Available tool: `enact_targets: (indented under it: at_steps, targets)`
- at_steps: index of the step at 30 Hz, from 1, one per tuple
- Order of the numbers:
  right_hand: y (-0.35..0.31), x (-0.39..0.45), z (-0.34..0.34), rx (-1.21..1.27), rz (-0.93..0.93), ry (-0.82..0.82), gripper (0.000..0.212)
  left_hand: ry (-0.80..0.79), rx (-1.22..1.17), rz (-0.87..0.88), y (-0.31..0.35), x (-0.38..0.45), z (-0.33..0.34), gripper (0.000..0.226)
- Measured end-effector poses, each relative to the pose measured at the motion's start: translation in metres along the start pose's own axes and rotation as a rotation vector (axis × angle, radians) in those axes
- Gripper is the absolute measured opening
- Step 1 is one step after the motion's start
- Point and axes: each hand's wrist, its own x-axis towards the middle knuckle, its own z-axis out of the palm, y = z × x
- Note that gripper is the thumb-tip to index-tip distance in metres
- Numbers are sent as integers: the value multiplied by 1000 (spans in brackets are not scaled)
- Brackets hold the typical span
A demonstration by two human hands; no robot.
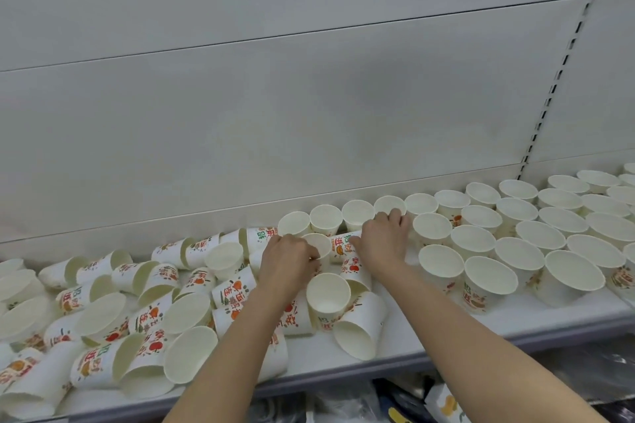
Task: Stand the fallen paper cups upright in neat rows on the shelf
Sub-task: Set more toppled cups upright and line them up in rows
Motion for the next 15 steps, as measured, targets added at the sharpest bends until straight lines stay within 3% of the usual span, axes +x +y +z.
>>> enact_targets:
  at_steps: [4, 7, 15]
  targets:
    - [-2, -1, -1, 171, 158, 48, 26, 68, -65, 35, -5, -1, 1, 19]
    - [3, -9, -4, 241, 168, 143, 17, 110, -117, 65, -6, -2, 3, 15]
    - [23, -19, 25, 211, -300, 439, 16, 123, -123, 105, 1, 2, 9, 13]
